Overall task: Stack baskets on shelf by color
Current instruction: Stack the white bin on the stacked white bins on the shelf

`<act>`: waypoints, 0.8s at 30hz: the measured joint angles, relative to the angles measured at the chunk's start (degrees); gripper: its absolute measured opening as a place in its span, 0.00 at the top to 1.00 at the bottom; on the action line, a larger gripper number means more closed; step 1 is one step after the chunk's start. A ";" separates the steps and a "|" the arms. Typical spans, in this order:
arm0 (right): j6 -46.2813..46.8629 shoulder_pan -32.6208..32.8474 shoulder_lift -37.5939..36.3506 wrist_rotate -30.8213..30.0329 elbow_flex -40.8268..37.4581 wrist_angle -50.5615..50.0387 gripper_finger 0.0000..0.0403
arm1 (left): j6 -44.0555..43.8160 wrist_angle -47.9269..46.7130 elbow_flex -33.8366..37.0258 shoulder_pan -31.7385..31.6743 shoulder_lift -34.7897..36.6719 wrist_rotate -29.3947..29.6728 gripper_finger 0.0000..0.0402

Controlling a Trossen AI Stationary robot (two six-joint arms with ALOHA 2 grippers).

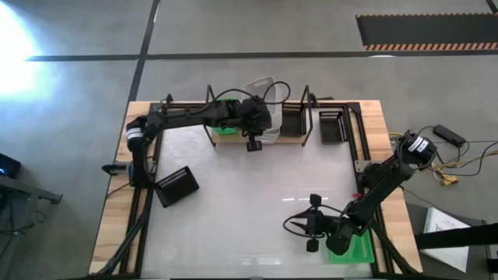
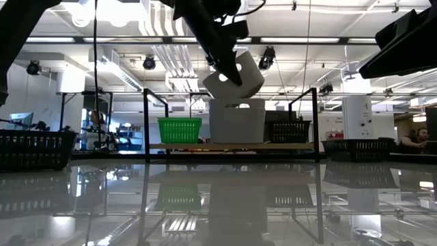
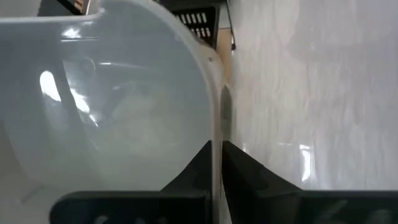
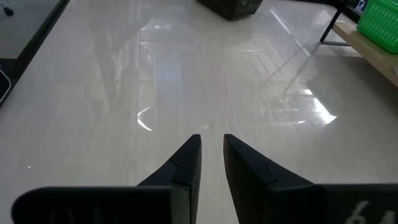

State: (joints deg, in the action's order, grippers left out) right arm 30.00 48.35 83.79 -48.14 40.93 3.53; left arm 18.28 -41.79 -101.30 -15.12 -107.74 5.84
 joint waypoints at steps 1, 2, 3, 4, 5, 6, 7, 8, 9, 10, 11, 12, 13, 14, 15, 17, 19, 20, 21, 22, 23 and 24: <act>-0.02 -0.01 0.00 0.00 0.00 0.00 0.85 | -0.01 -0.06 0.25 -0.15 0.00 -0.02 1.00; -0.02 -0.01 0.00 0.02 0.00 0.00 0.85 | -0.04 -0.28 0.41 -0.26 0.00 -0.09 1.00; -0.02 0.01 0.00 0.00 0.00 0.00 0.85 | -0.11 -0.57 0.45 -0.37 0.00 -0.37 1.00; -0.06 0.01 0.00 0.01 0.00 0.00 0.85 | -0.13 -0.77 0.46 -0.49 0.00 -0.68 1.00; -0.07 0.00 0.00 0.00 0.00 0.00 0.85 | -0.19 -0.81 0.44 -0.62 0.00 -1.17 1.00; -0.09 0.00 0.00 0.02 0.00 0.00 0.85 | -0.48 -0.73 0.44 -0.71 0.00 -1.59 0.99; -0.09 0.01 0.00 0.00 0.00 0.00 0.85 | -0.92 -0.69 0.44 -0.80 0.00 -1.84 0.98; -0.09 0.00 0.00 0.02 0.00 0.00 0.85 | -1.03 -0.71 0.44 -0.95 0.00 -2.12 0.96; -0.06 0.01 0.00 0.02 0.00 0.00 0.85 | -1.10 -0.75 0.45 -0.95 0.00 -2.18 0.94; -0.05 0.01 0.00 0.02 0.00 0.00 0.85 | -1.26 -0.73 0.44 -1.03 0.00 -2.16 0.91; -0.04 0.01 0.00 0.02 0.00 0.00 0.85 | -1.37 -0.72 0.44 -1.04 0.00 -2.16 0.88; -0.04 0.01 0.00 0.02 0.00 0.00 0.85 | -1.39 -0.68 0.43 -1.06 0.00 -2.14 0.85; -0.04 0.01 0.00 0.02 0.00 0.00 0.85 | -1.42 -0.67 0.40 -1.06 0.00 -2.14 0.83; -0.03 0.01 0.00 0.02 0.00 0.00 0.85 | -1.47 -0.67 0.40 -1.04 0.00 -2.18 0.80; -0.02 0.01 0.00 0.02 0.00 0.00 0.85 | -1.51 -0.67 0.40 -1.02 0.00 -2.16 0.77; -0.02 0.01 0.00 0.02 0.00 0.00 0.85 | -2.32 -0.72 0.39 -1.02 0.00 -2.16 0.73; -0.02 0.01 0.00 0.02 0.00 0.00 0.85 | -3.25 -1.02 0.02 -1.04 0.09 -2.10 0.70; -0.03 0.01 0.00 0.02 0.00 0.00 0.85 | -3.66 -1.28 -0.20 -1.04 0.16 -1.75 0.69; -0.04 0.01 0.00 0.02 0.00 -0.02 0.85 | -4.24 -1.40 -0.54 -1.04 0.26 -1.21 0.69; -0.07 0.01 0.00 0.02 0.00 -0.02 0.85 | -4.40 -1.34 -1.00 -1.02 0.49 -0.79 0.68; -0.09 0.01 0.00 0.02 0.00 -0.02 0.85 | -4.45 -1.35 -1.30 -0.99 0.69 -0.76 0.68; -0.09 0.01 0.00 0.02 0.00 -0.04 0.85 | -4.43 -1.54 -1.66 -0.91 0.90 -0.72 0.68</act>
State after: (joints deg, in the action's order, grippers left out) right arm 29.91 48.36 83.79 -48.12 40.93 3.49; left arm 13.85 -43.33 -102.96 -16.03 -106.84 5.13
